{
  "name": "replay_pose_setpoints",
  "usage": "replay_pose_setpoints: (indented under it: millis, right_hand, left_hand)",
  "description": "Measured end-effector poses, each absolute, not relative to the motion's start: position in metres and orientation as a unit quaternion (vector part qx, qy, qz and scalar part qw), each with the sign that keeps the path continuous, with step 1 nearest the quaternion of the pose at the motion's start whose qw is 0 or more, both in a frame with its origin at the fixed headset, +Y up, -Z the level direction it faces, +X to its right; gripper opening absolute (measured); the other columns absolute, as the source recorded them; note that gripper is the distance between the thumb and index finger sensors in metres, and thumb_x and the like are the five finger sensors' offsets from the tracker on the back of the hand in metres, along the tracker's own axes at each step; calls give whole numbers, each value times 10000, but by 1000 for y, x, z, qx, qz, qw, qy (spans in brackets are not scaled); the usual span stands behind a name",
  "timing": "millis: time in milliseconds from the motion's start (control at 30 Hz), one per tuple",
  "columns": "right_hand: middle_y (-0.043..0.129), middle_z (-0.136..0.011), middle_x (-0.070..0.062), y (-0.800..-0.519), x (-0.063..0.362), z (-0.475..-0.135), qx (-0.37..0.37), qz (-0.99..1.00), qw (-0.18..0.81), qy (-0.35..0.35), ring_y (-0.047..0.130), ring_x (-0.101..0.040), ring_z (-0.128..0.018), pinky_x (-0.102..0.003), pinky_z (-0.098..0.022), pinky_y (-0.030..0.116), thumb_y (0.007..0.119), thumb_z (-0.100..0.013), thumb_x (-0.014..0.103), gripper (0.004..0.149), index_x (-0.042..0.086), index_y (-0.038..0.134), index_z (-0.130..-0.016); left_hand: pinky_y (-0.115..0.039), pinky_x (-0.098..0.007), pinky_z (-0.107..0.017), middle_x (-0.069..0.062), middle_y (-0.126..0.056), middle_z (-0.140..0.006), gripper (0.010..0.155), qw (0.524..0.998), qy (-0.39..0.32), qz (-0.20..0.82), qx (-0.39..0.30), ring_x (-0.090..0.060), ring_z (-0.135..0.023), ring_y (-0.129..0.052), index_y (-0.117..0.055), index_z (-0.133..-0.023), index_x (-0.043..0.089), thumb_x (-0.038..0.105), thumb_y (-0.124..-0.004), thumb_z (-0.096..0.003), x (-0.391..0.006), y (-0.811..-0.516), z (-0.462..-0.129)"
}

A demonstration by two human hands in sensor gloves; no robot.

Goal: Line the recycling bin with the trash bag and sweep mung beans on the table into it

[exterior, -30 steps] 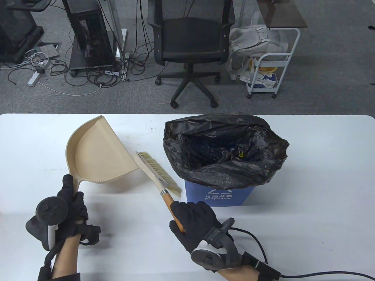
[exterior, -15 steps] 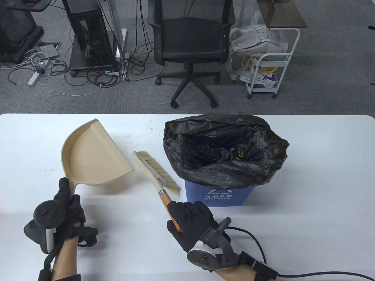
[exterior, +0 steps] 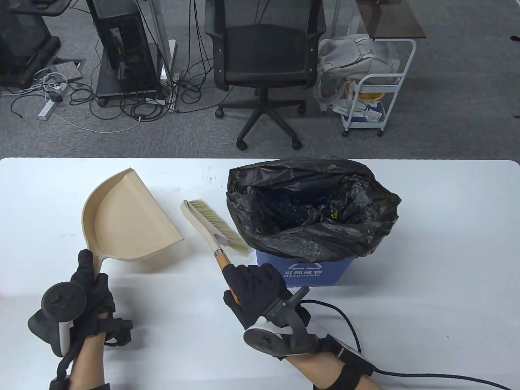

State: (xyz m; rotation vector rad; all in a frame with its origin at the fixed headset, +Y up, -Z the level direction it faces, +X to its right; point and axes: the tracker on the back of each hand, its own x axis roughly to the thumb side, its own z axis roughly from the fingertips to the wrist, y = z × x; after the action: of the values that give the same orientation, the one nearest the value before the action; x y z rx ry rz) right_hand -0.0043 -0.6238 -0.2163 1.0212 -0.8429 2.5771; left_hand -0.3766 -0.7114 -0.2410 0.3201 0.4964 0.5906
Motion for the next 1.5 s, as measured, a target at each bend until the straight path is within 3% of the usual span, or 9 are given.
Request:
replay_pose_setpoints:
  millis: [167, 567, 800, 1033, 1500]
  right_hand:
    - [1034, -672, -289, -633, -19, -230, 340, 903, 62, -254, 1054, -491, -579, -663, -481, 784, 911, -451, 302, 537, 7, 885, -898]
    - [1038, -662, -277, -683, -26, -239, 331, 926, 41, -174, 1062, -479, -568, -661, -472, 790, 892, -456, 315, 628, -35, 791, -967]
    - [973, -761, -300, -712, -16, -248, 313, 945, 64, -73, 1017, -508, -630, -676, -494, 759, 869, -468, 330, 740, -72, 646, -1048]
    - [858, -876, -349, -744, -13, -258, 300, 953, 19, 23, 927, -569, -734, -702, -529, 709, 857, -479, 308, 834, -73, 460, -1104]
    - [732, -950, -398, -765, -26, -251, 301, 949, -68, 59, 819, -614, -818, -714, -549, 675, 812, -504, 304, 865, -138, 355, -1091]
  left_hand:
    - [-522, -893, -592, -221, -882, -997, 652, 915, 238, 287, 152, -578, -869, -885, -630, -1108, 213, 209, -866, -500, -374, -712, -242]
    - [-531, -891, -586, -227, -885, -992, 652, 912, 236, 299, 150, -581, -855, -894, -635, -1105, 210, 205, -870, -497, -374, -713, -240]
    - [-531, -892, -585, -232, -885, -990, 655, 912, 233, 303, 150, -581, -854, -895, -630, -1107, 213, 205, -870, -497, -373, -714, -239]
    - [-530, -894, -584, -237, -885, -989, 658, 910, 232, 308, 149, -582, -854, -894, -626, -1108, 214, 204, -869, -497, -373, -714, -238]
    - [-532, -893, -583, -235, -886, -989, 657, 912, 232, 307, 145, -581, -854, -894, -628, -1108, 214, 204, -870, -497, -372, -714, -238]
